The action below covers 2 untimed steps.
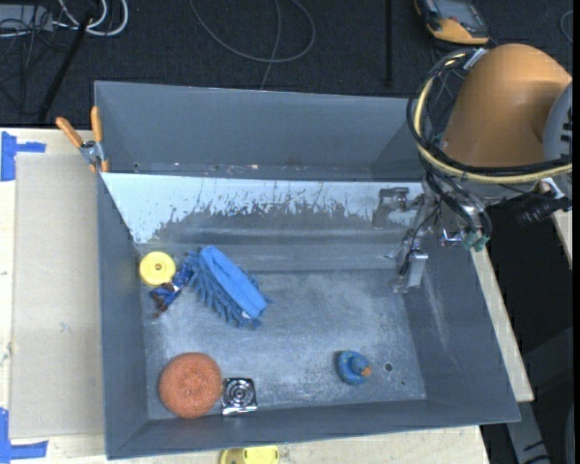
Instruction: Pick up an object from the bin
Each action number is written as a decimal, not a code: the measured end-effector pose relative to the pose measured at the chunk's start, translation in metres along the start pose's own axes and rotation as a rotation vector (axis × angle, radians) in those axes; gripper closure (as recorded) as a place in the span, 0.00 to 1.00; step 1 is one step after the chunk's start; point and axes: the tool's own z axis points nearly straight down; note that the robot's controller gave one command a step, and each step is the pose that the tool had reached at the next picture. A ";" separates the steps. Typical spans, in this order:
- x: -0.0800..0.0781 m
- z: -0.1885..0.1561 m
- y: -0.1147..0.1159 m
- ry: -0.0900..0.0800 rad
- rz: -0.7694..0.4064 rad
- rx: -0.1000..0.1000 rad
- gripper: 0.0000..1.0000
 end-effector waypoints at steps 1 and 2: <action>-0.001 -0.005 0.000 -0.008 -0.001 0.001 0.00; 0.000 0.041 0.026 -0.013 -0.055 0.002 0.00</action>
Offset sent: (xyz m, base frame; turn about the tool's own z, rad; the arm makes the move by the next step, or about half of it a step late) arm -0.0026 0.0442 -0.0725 -0.0986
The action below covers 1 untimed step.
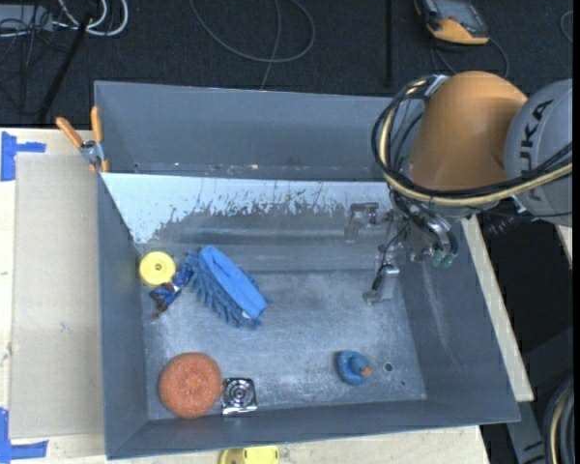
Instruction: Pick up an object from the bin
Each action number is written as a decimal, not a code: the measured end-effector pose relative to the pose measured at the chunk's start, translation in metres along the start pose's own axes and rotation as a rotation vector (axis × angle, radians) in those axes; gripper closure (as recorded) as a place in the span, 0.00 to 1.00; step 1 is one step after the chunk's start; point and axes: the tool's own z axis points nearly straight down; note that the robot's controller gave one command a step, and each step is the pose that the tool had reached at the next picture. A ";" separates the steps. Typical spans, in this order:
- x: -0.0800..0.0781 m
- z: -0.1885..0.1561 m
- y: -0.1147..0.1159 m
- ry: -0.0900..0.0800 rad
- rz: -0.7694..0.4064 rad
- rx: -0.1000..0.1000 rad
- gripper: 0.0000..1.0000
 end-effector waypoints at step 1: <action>-0.004 0.000 0.043 0.013 0.085 -0.002 0.00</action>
Offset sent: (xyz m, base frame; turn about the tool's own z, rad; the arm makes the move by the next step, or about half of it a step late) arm 0.0085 0.0615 -0.0117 -0.0457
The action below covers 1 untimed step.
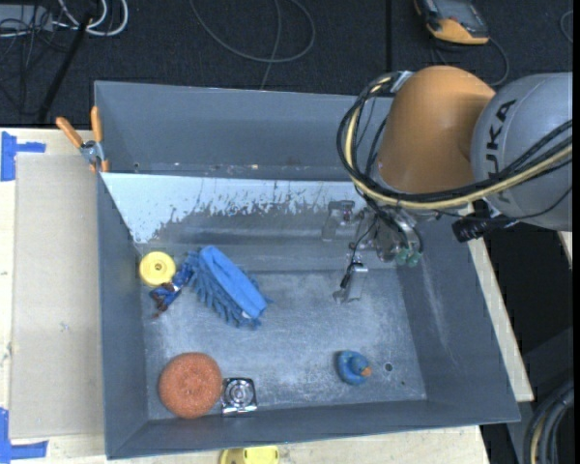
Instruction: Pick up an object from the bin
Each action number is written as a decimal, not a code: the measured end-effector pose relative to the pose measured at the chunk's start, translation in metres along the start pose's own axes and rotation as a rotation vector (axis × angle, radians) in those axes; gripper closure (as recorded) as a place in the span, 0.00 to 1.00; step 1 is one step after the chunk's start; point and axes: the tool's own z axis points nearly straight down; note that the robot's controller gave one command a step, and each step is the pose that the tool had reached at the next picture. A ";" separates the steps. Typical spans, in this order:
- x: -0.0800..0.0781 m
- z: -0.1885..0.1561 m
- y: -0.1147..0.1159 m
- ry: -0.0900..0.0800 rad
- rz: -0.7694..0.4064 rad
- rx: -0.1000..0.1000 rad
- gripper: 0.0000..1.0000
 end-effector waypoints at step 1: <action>-0.004 -0.015 0.019 -0.012 0.017 -0.001 0.00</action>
Offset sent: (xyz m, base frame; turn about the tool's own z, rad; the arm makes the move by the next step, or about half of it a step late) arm 0.0193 0.0435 -0.0756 -0.1927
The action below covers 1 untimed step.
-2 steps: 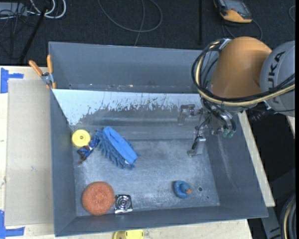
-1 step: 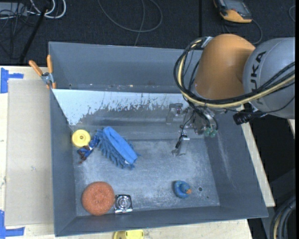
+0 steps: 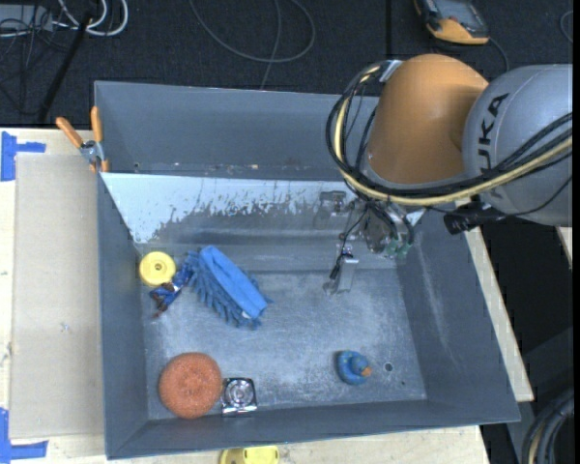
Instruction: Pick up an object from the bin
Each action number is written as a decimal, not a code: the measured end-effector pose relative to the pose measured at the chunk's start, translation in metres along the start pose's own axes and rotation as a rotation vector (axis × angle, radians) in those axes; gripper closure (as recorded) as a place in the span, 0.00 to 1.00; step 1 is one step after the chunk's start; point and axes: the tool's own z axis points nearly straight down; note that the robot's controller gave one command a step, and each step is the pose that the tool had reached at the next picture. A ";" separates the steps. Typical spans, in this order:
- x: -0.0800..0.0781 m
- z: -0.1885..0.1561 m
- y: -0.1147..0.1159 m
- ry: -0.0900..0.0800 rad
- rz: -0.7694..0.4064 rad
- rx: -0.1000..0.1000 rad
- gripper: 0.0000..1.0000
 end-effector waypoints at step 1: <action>-0.009 0.056 0.015 -0.002 -0.153 0.001 0.00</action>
Offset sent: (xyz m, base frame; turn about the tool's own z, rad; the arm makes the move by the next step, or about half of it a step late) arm -0.0095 0.0761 -0.0809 -0.0946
